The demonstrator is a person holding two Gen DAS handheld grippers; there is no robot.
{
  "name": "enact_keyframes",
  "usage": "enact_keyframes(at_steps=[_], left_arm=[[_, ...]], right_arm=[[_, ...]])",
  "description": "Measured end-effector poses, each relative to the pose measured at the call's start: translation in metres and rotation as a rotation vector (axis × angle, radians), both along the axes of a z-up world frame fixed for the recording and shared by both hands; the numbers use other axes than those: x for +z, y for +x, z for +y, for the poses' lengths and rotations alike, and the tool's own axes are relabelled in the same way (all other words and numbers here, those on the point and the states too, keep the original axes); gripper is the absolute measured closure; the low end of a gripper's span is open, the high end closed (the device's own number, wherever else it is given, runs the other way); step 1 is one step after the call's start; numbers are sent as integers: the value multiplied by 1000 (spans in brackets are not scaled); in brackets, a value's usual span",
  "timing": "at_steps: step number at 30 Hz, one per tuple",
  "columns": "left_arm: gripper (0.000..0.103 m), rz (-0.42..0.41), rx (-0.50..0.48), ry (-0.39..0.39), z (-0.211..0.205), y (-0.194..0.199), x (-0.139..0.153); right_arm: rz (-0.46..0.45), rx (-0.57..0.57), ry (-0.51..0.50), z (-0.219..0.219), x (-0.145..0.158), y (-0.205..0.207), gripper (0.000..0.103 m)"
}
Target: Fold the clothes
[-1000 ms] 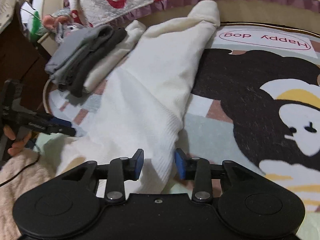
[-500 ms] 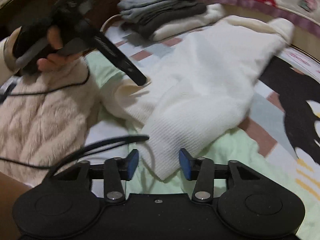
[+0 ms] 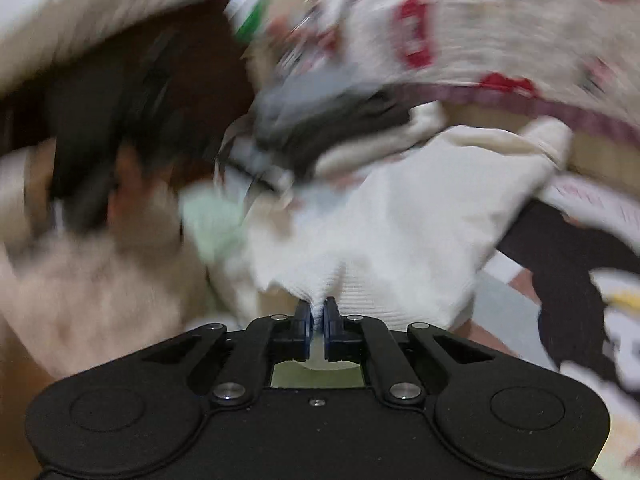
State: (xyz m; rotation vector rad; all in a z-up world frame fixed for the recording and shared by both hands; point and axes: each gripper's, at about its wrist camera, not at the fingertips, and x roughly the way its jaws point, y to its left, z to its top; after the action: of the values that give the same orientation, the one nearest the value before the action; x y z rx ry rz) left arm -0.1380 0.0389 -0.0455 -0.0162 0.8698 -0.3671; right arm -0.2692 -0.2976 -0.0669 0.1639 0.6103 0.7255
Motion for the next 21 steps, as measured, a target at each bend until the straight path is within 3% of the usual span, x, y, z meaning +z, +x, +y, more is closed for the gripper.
enact_keyframes(at_steps=[1,3,4,8,10,13,15,17,19,21], left_arm=[[101,10,23,-55,5,-2,2],[101,49,66,-185,15,-2,2],[101,68,84,-215,16,-3,-2],[101,133,156,-273,12,-11,-22],[101,180,187,-272,11,-12,-32],[101,130,173,-357,17,-26,-22],[101,126,169,-351,19,-33,-17],[101,151,162,-303,17,-36,-19],[100,262,165,-215,12,-26,-41],[97,382,144,-164,5,-14,-57]], right_arm=[[31,-52,70,-14,1,1,97],[72,-134,137,-30,-3,-1,96],[96,-165,150,-36,-7,-2,96],[170,-222,143,-40,-24,-8,96],[157,-224,139,-38,-25,-14,96],[95,-224,200,-42,-16,-27,97],[54,-237,295,-52,-8,-37,100],[98,-267,251,-55,-20,-41,100],[165,-280,180,-52,-36,-42,100],[207,-279,172,-51,-44,-41,100]])
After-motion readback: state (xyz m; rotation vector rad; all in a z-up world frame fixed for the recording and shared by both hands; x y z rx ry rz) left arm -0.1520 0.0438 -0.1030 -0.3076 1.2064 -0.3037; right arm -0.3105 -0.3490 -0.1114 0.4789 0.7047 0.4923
